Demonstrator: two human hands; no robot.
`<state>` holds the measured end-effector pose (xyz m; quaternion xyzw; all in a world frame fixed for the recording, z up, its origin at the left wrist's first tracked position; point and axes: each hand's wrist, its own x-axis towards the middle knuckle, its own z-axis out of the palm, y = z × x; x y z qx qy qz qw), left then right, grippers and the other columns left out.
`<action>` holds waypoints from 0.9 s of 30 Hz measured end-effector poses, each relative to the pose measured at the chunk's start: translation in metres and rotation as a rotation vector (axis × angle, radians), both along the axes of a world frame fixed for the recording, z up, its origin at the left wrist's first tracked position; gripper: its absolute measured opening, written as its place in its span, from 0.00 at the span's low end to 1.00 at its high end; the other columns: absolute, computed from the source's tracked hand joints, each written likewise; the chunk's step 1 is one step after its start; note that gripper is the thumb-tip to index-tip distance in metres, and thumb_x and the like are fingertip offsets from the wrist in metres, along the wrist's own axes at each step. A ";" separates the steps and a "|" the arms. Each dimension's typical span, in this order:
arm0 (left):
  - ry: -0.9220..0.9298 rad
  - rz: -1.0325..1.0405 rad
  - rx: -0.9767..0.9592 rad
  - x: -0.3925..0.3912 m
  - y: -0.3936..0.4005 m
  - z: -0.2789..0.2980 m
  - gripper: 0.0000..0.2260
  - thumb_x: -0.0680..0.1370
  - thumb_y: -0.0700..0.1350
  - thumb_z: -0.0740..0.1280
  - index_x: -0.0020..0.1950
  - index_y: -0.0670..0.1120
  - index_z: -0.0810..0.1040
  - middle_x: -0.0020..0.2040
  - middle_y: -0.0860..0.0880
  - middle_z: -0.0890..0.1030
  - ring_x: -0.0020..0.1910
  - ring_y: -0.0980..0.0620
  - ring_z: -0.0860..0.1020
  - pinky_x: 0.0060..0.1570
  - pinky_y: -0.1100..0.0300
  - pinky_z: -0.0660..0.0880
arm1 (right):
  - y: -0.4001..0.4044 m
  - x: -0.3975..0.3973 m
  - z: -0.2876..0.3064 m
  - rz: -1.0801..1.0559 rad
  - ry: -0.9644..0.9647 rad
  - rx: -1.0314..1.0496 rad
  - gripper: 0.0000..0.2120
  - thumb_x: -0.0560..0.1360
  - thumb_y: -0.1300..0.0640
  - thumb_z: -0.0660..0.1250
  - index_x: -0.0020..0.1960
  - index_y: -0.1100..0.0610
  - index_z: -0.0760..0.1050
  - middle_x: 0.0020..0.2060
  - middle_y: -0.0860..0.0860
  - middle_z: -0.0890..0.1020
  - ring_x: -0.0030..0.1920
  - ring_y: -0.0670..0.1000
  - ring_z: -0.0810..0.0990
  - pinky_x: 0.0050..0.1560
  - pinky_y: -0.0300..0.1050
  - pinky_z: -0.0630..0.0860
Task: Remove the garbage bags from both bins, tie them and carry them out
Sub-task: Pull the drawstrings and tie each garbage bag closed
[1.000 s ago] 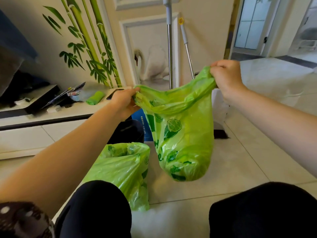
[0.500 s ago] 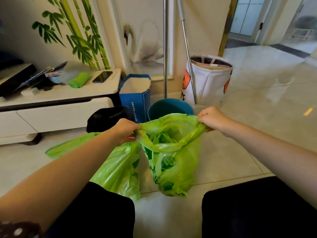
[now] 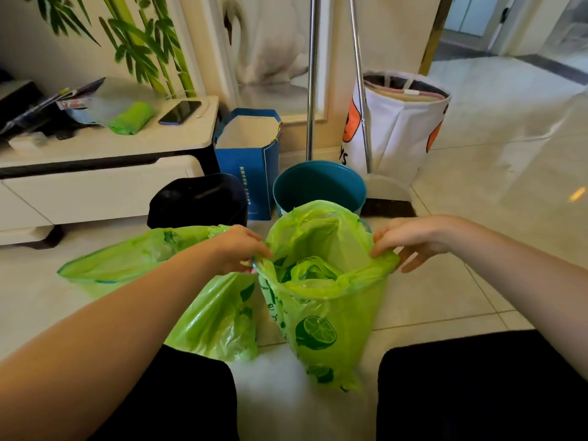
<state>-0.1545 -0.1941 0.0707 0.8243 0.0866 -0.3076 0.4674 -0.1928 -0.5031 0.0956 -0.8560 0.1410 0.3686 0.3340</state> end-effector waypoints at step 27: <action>-0.277 -0.095 0.363 -0.011 0.012 0.037 0.07 0.75 0.36 0.66 0.41 0.37 0.82 0.36 0.41 0.85 0.33 0.42 0.85 0.39 0.50 0.83 | 0.013 0.027 0.007 -0.508 -0.488 0.103 0.07 0.71 0.60 0.66 0.45 0.61 0.80 0.37 0.52 0.83 0.35 0.49 0.78 0.39 0.43 0.78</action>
